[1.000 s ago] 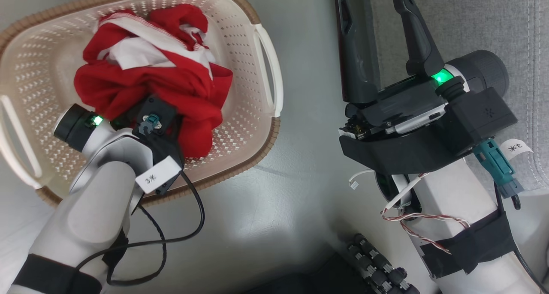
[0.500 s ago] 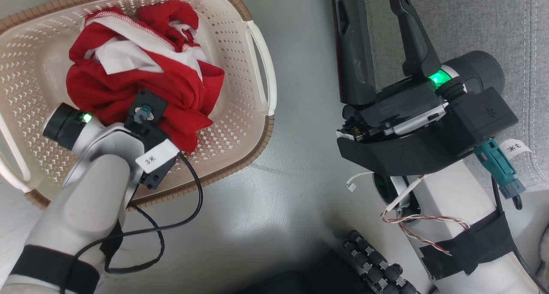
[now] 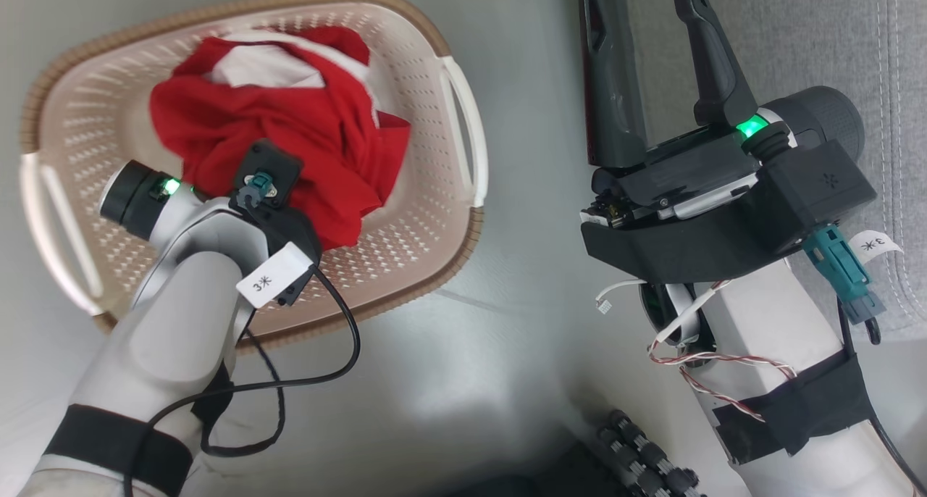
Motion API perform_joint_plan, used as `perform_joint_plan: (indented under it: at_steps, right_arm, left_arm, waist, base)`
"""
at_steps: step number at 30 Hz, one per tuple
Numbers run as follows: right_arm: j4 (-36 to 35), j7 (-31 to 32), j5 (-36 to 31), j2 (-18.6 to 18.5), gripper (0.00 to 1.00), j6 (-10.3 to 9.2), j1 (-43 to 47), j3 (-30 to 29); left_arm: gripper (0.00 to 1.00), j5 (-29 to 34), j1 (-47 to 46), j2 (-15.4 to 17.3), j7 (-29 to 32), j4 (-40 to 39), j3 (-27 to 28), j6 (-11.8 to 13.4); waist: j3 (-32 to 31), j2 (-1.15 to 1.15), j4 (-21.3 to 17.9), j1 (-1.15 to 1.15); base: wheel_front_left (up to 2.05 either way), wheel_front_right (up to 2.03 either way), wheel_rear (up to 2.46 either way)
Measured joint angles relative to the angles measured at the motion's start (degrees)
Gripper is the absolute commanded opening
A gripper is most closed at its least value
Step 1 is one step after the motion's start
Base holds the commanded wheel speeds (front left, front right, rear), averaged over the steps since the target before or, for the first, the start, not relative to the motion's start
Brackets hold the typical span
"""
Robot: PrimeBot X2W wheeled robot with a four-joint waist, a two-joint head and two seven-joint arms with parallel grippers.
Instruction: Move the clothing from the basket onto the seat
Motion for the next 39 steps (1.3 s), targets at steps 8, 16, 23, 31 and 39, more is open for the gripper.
perform_joint_plan:
  at_steps: [8, 16, 23, 31, 39]
  right_arm:
    - [1.0, 0.0, -0.7, -0.3, 1.0, 0.0, 1.1, -1.5]
    - [2.0, 0.0, -1.0, -1.5, 1.0, 0.0, 3.5, -3.4]
    - [3.1, 0.0, -1.0, -2.6, 1.0, 0.0, 6.3, -4.5]
    - [4.9, 0.0, -0.9, -3.3, 1.0, 0.0, 8.9, -4.6]
    - [6.5, 0.0, -0.6, -4.3, 1.0, 0.13, 11.8, -4.6]
  left_arm:
    - [0.0, -3.1, 0.2, -1.4, -6.2, -1.9, 2.2, -0.4]
    - [0.0, -4.8, 3.1, -2.8, -12.2, -4.7, 3.5, -0.9]
    - [0.0, -8.0, 6.1, -4.6, -14.1, -8.6, 5.4, -0.9]
    - [0.0, -10.9, 9.4, -5.0, -14.7, -13.9, 7.7, -1.0]
    - [0.0, -11.8, 13.6, -4.9, -14.7, -21.0, 9.2, -1.5]
  waist:
    - [-3.5, 0.0, 2.6, 0.0]
    - [-8.0, 0.0, 5.5, 0.0]
    - [-12.5, 0.0, 7.9, 0.0]
    - [-17.2, 0.0, 10.2, -0.01]
    - [-22.6, 0.0, 12.3, -0.01]
  base:
    - [0.0, 0.0, 0.0]
    - [0.0, 0.0, 0.0]
    - [0.0, 0.0, 0.0]
    - [0.0, 0.0, 0.0]
    - [0.0, 0.0, 0.0]
